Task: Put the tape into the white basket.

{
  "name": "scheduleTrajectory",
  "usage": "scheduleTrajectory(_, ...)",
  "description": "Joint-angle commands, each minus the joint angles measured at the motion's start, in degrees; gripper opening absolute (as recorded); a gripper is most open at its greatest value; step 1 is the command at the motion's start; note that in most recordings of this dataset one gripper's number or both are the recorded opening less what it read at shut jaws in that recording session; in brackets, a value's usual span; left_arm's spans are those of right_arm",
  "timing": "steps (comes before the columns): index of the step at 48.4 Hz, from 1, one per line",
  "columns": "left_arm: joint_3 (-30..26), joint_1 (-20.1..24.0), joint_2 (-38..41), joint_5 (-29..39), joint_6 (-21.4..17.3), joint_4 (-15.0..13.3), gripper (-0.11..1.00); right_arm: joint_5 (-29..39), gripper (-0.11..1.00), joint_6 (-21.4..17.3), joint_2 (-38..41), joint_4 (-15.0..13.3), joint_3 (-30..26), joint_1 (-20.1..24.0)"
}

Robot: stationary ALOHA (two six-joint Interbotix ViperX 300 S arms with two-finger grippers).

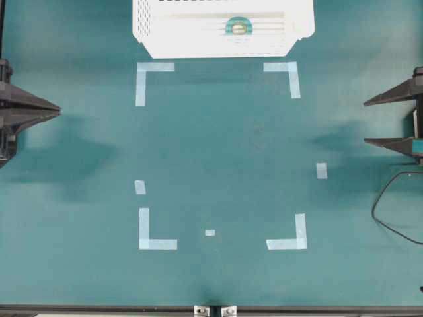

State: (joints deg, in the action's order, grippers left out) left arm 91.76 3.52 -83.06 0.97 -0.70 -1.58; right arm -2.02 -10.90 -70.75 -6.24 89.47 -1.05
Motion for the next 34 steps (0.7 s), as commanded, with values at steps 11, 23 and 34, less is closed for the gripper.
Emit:
scheduleTrajectory(11, -0.70, 0.26, 0.53, -0.35, 0.09, 0.09, -0.07, -2.29, 0.88, 0.09, 0.53, -0.09, 0.18, 0.00)
scheduleTrajectory(23, -0.79, 0.26, 0.53, -0.26, 0.09, 0.09, -0.07, -2.29, 0.88, 0.09, 0.53, -0.09, 0.18, 0.00)
scheduleTrajectory(34, -0.79, 0.26, 0.53, -0.26, 0.09, 0.09, -0.07, -2.29, 0.88, 0.09, 0.53, -0.09, 0.18, 0.00)
